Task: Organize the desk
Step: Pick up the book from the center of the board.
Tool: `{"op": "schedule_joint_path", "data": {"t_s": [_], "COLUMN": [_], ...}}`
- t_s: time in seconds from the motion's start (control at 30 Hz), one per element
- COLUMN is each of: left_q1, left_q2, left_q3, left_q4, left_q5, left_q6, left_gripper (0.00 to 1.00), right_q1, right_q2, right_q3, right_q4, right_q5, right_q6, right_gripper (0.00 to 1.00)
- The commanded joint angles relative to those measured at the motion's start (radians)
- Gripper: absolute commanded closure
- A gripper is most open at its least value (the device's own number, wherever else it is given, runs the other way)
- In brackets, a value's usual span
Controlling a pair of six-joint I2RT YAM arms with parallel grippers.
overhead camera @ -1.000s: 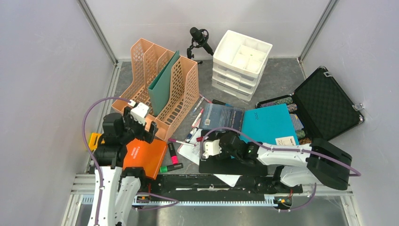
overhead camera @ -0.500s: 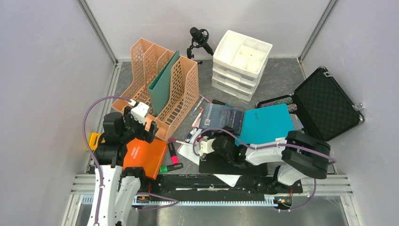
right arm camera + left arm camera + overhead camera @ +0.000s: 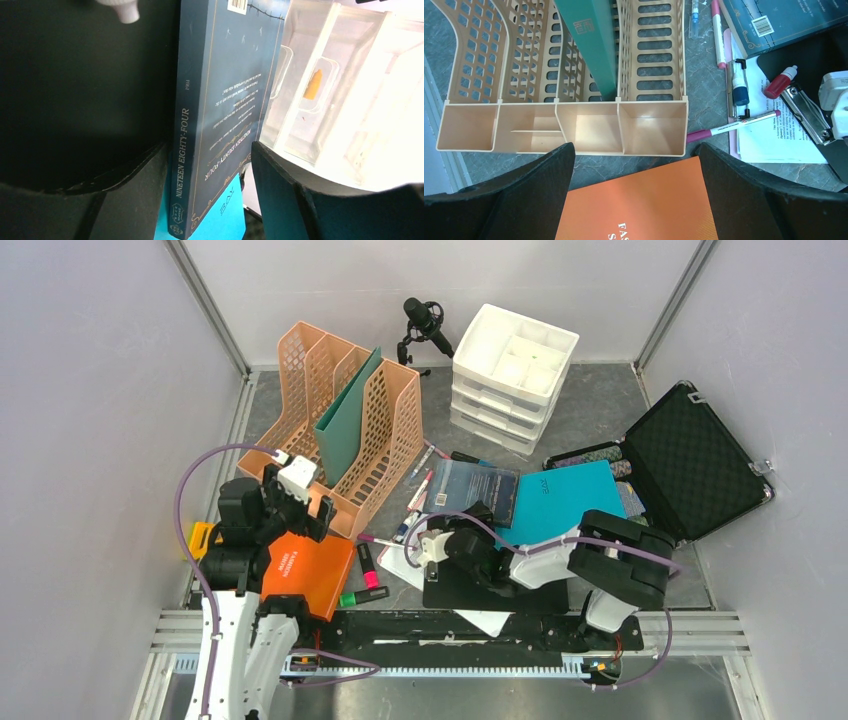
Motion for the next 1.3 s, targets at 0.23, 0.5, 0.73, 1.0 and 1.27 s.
{"op": "schedule_joint_path", "data": {"t_s": [0.23,0.5,0.73,1.0,1.27], "left_q1": [0.0,0.0,0.0,-0.003,-0.105], "left_q2": [-0.007,-0.011,0.026,0.163,0.322], "left_q3": [-0.018,0.007,0.05,0.21,0.406], "left_q4": [0.06,0.058,0.061,0.06,0.043], "left_q5": [0.028,0.058,0.112,0.231,0.297], "left_q6": [0.048,0.027,0.026,-0.032,-0.013], "left_gripper": [0.0,0.0,0.0,0.0,0.0], "right_q1": [-0.042,-0.043,-0.078,-0.187,-0.25], "right_q2": [0.035,-0.081,-0.189,-0.314,-0.403], "right_q3": [0.033,0.111,0.246,0.447,0.632], "right_q4": [-0.04,-0.174,-0.324,-0.517,-0.689], "right_q5": [-0.026,-0.036,-0.089,-0.242,-0.4], "right_q6": [0.003,0.065,0.122,0.122,0.105], "right_gripper": [0.5,0.72,0.95,1.0,1.0]}}
